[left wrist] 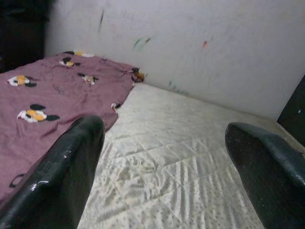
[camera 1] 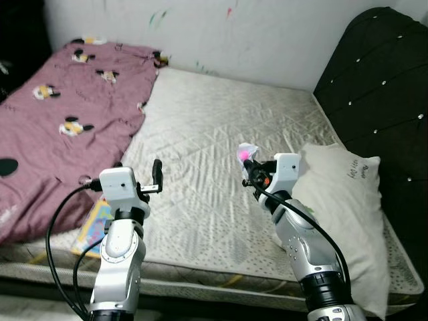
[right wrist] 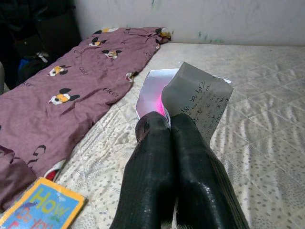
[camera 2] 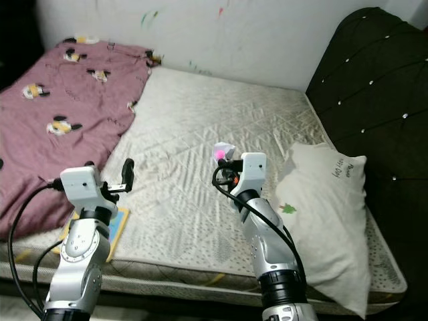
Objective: Clean up the room
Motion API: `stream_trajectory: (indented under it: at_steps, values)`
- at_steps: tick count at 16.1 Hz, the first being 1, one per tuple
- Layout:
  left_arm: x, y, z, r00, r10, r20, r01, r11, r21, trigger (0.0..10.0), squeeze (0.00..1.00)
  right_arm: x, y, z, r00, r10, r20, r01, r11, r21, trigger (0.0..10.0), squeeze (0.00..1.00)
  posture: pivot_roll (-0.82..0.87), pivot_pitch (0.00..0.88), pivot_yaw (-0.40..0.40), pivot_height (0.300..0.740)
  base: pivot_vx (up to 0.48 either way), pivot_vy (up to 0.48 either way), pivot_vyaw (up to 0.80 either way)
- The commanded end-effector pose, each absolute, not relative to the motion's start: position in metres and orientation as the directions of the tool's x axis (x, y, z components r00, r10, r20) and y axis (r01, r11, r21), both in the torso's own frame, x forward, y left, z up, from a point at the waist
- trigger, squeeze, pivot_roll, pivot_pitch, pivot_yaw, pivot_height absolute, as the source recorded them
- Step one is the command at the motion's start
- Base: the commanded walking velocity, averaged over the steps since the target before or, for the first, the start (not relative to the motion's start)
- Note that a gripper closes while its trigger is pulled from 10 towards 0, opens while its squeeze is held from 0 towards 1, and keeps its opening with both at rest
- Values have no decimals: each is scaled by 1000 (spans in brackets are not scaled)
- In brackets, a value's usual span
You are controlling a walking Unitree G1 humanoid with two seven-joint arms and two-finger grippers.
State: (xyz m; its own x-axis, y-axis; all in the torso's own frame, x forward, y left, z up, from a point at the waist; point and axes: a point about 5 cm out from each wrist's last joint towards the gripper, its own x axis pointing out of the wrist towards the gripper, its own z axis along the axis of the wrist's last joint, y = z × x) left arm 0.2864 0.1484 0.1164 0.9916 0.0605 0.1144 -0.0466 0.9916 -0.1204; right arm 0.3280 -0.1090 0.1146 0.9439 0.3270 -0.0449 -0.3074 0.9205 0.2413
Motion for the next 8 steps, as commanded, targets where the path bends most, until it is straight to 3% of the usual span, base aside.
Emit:
stream_trajectory:
  at_steps: [1,4,8]
  values:
    - [287,144,118,993,48,111,-32,990,-137,10000,0,331,-115,119,951,307,-33,-292,929,230,10000,0,-23,61,-142,740,0,-472,0]
    - [287,145,119,992,45,117,-30,991,-134,10000,0,331,-116,118,951,306,-39,-290,930,225,10000,0,-24,63,-144,740,0,-454,0]
    - [286,146,120,991,53,125,-34,988,-151,10000,0,331,-117,118,952,302,-43,-286,932,222,10000,0,-25,64,-144,740,0,0,0]
